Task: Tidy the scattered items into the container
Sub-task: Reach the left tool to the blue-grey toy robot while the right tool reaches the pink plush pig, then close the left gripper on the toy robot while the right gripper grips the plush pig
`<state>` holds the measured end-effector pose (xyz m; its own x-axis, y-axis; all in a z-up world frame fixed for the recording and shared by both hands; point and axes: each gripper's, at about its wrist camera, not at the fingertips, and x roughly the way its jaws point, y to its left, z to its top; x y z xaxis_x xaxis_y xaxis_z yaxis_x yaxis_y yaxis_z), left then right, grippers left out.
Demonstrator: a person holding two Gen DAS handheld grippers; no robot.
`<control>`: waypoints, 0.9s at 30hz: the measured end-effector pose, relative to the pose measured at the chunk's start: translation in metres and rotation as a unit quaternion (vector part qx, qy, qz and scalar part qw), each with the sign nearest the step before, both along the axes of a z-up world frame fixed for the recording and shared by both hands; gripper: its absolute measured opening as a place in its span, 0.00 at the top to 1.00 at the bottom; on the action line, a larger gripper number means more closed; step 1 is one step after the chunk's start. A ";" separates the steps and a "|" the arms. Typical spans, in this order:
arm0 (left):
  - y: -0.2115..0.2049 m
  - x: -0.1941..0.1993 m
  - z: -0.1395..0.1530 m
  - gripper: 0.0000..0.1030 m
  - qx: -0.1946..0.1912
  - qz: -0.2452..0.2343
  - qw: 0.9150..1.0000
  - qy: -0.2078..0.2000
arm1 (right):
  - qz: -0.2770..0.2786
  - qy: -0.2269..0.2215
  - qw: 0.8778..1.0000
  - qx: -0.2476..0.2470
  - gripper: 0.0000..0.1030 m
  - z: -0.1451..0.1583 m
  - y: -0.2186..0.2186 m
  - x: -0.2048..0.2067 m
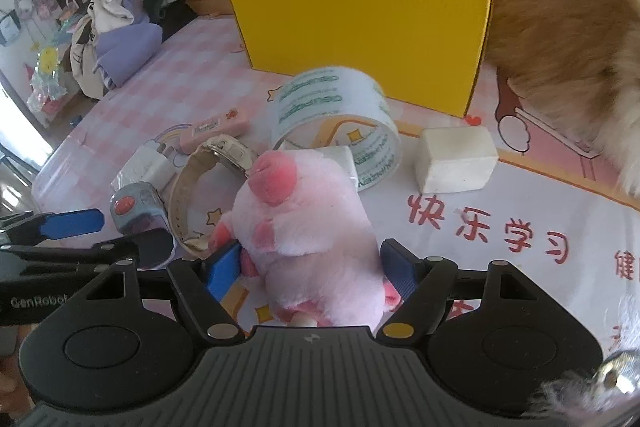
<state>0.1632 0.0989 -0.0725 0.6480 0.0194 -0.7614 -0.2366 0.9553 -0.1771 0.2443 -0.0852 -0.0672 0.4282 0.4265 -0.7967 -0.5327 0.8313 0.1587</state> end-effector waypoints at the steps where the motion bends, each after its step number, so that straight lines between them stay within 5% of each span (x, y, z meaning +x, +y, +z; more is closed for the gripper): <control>1: 0.000 0.001 -0.001 0.14 -0.002 0.001 1.000 0.001 | 0.001 0.002 1.000 0.002 0.30 -0.001 0.000 0.001; 4: 0.000 0.003 -0.003 0.16 -0.003 0.005 1.000 0.002 | 0.001 0.007 1.000 0.006 0.32 -0.003 0.001 0.003; 11: -0.001 0.007 -0.007 0.38 -0.007 0.013 1.000 0.006 | 0.025 -0.012 1.000 -0.002 0.40 0.001 -0.001 -0.005; 27: 0.005 -0.002 -0.009 0.41 -0.027 0.026 0.999 0.004 | -0.012 -0.012 1.000 -0.012 0.43 0.011 -0.022 -0.014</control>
